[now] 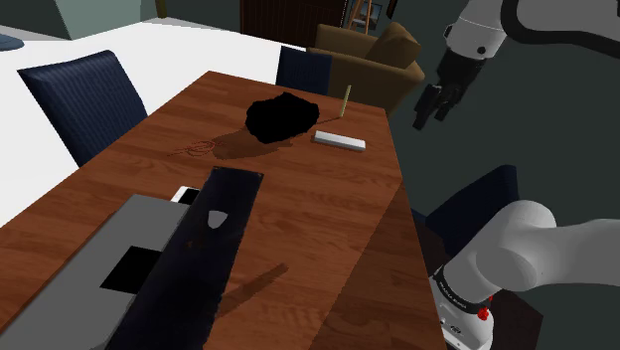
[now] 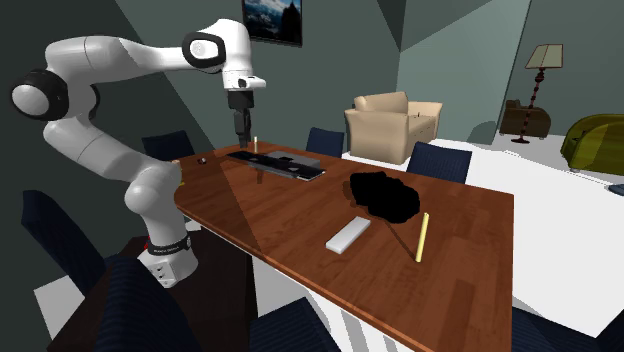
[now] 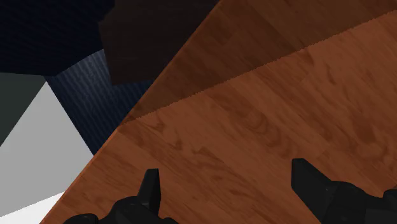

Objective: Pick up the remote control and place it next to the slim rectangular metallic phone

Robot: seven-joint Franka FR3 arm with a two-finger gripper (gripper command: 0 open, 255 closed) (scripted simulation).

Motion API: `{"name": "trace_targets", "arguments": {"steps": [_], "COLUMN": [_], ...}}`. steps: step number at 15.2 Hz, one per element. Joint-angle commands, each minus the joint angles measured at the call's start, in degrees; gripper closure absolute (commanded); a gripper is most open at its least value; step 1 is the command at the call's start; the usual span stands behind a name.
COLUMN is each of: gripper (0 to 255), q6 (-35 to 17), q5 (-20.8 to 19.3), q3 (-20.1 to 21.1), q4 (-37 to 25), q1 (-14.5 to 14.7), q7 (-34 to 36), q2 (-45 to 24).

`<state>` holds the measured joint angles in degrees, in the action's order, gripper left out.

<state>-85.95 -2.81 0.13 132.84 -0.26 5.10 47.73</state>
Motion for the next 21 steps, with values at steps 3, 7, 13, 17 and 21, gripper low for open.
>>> {"name": "trace_targets", "arguments": {"steps": [3,7,13,17,21], "gripper": [0,0,0,0,0], "q6": [-3.35,-10.08,-19.78,-25.59,-30.56], "q5": [-1.25,-3.29,-4.88,-4.56,-2.9], "q3": [-1.94,-5.71,-10.98,-14.09,-16.62], "q4": [1.09,2.2,1.17,-1.25,-4.99], "q1": [0.25,0.76,1.88,2.85,3.77], "q7": [-3.21,-9.51,-18.85,-25.27,-32.02], "q2": [-2.17,-7.56,-17.93,-26.02,-34.77]}}
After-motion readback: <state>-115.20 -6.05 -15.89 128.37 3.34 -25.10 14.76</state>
